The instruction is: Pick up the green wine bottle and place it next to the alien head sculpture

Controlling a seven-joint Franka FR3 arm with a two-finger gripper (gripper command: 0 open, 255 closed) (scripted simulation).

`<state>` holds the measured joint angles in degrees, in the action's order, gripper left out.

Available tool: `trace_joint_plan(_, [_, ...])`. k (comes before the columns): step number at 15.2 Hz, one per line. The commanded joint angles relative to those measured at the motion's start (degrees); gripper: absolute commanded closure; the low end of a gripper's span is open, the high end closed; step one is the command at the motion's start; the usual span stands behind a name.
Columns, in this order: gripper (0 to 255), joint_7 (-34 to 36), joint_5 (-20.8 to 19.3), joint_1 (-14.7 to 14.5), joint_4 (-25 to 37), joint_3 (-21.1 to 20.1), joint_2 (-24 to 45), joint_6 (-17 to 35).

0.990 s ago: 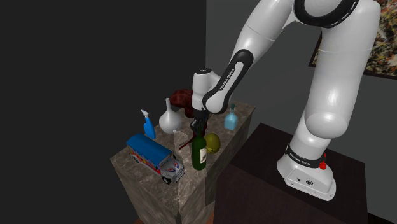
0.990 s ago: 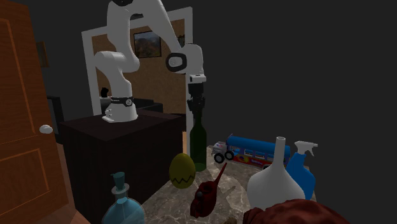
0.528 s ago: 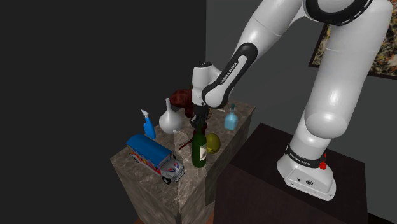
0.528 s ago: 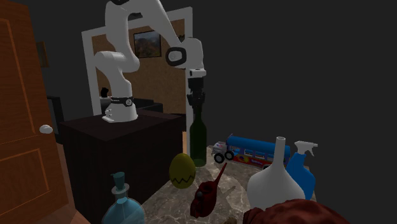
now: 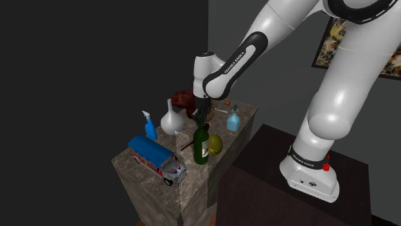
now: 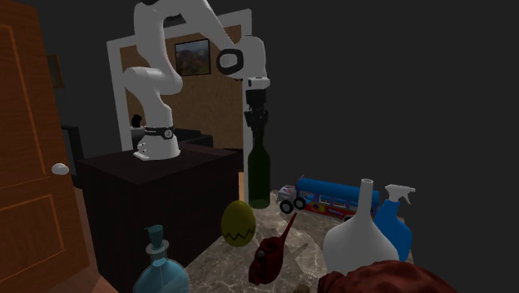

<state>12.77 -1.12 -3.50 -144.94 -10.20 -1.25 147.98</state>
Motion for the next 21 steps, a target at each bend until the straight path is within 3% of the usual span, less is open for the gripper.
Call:
trace_joint_plan(1, [255,-0.4,0.5,0.0,0.3,0.0,-1.4,-1.6])
trace_joint_plan(21, [255,-2.4,3.0,-0.4,6.5,0.6,-12.2,-18.6])
